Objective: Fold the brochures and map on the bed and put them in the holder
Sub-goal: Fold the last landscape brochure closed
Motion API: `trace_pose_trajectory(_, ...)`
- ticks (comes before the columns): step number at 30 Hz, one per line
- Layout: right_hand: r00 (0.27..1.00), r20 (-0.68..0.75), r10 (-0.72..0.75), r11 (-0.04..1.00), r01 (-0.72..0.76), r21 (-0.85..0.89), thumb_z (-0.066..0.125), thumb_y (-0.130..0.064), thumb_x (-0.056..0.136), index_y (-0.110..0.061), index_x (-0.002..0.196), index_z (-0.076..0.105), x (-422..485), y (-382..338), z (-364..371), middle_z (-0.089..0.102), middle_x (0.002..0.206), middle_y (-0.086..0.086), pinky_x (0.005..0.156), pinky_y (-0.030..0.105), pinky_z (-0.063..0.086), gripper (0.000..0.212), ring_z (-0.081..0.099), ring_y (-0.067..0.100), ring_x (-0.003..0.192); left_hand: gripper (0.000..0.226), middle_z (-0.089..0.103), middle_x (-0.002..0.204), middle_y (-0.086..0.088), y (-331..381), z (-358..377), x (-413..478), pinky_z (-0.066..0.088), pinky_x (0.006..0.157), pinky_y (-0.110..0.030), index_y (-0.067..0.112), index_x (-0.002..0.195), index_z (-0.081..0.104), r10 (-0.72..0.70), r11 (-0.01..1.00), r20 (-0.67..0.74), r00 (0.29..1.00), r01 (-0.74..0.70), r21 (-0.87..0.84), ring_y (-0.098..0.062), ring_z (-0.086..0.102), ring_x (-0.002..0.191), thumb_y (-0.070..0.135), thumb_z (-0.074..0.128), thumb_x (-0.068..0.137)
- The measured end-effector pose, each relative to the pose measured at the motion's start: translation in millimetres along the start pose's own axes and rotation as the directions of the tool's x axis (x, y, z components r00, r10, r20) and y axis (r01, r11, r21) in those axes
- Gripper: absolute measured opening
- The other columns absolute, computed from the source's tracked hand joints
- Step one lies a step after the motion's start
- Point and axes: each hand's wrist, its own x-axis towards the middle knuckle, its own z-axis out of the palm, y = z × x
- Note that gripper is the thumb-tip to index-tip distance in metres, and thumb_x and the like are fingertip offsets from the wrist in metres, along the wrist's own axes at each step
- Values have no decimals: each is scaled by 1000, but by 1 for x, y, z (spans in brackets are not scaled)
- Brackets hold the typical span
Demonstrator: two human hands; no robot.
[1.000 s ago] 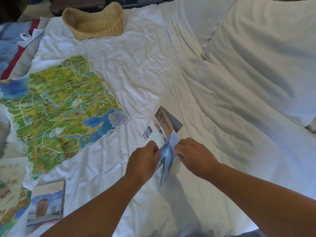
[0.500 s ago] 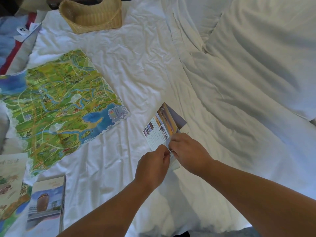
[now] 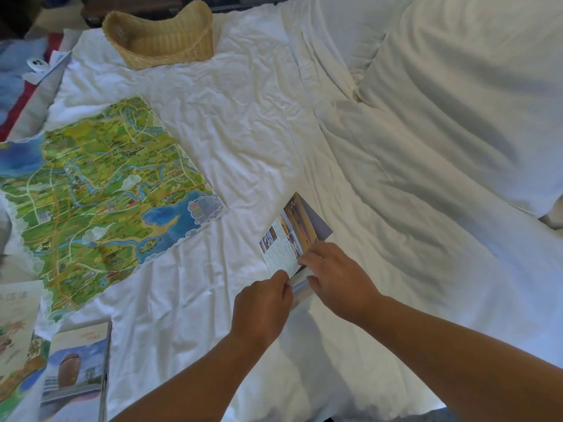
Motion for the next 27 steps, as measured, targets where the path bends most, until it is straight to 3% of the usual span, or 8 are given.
trace_pose_trajectory(5, 982, -2, 189, 982, -189, 24, 59, -17, 92, -22, 134, 51, -2, 11, 2, 42, 139, 0, 86, 29, 51, 42, 50, 21, 117, 19, 49, 57, 5, 0, -5, -2, 23, 43, -24, 25, 78, 42, -16, 1000, 5, 1000, 16, 8, -16, 38, 45, 30, 44, 96)
trace_pose_trajectory(12, 990, -21, 142, 990, -142, 28, 59, -20, 94, -17, 119, 62, 2, 13, 1, 52, 120, 0, 79, 25, 49, 25, 53, 16, 104, 18, 46, 58, 4, 2, -9, -6, 30, 49, -27, 23, 78, 41, 24, 1000, 28, 999, -25, 15, -20, 40, 49, 28, 43, 96)
trace_pose_trajectory(14, 990, -27, 137, 990, -136, 24, 59, -21, 95, -17, 114, 64, 2, 13, 1, 53, 118, -1, 78, 24, 48, 20, 52, 16, 103, 17, 56, 64, 3, 3, -10, -7, 30, 49, -26, 23, 80, 40, 43, 999, 40, 998, -43, 2, -19, 43, 51, 30, 41, 97)
trace_pose_trajectory(16, 990, -29, 141, 990, -140, 34, 60, -20, 94, -15, 104, 65, 3, 13, 1, 54, 115, -1, 76, 26, 50, 12, 52, 17, 102, 15, 67, 76, 1, 3, -9, -8, 38, 50, -26, 24, 85, 44, 56, 998, 52, 997, -55, -32, -19, 53, 55, 31, 41, 97)
trace_pose_trajectory(19, 990, -20, 143, 989, -142, 26, 62, -22, 93, -15, 99, 66, 2, 13, 0, 56, 112, -1, 77, 30, 55, 10, 51, 17, 100, 18, 72, 88, 3, 3, -9, -8, 52, 63, -31, 25, 97, 52, 44, 998, 72, 996, -40, -53, -20, 66, 73, 36, 39, 98)
trace_pose_trajectory(21, 987, -18, 159, 987, -159, 31, 63, -23, 92, -16, 104, 65, 1, 13, 0, 54, 117, -2, 81, 32, 55, 14, 49, 17, 105, 21, 71, 88, 3, 1, -9, -6, 49, 60, -30, 25, 96, 52, 62, 998, 68, 996, -61, -13, -21, 64, 71, 38, 36, 100)
trace_pose_trajectory(24, 972, 5, 234, 970, -234, 71, 62, -21, 90, -18, 126, 54, 1, 18, -3, 47, 128, -2, 89, 29, 50, 37, 45, 18, 117, 23, 69, 83, 3, -3, -10, -5, 37, 55, -25, 24, 97, 54, 100, 995, 52, 994, -100, 11, -18, 59, 64, 38, 36, 102)
trace_pose_trajectory(27, 940, 34, 339, 929, -340, 146, 55, -11, 84, -18, 129, 47, 6, 23, -10, 46, 126, 1, 91, 32, 45, 46, 46, 21, 114, 24, 69, 81, 5, -7, -11, -6, 33, 55, -21, 28, 101, 56, 127, 991, 52, 991, -128, 24, -13, 50, 57, 39, 35, 103)
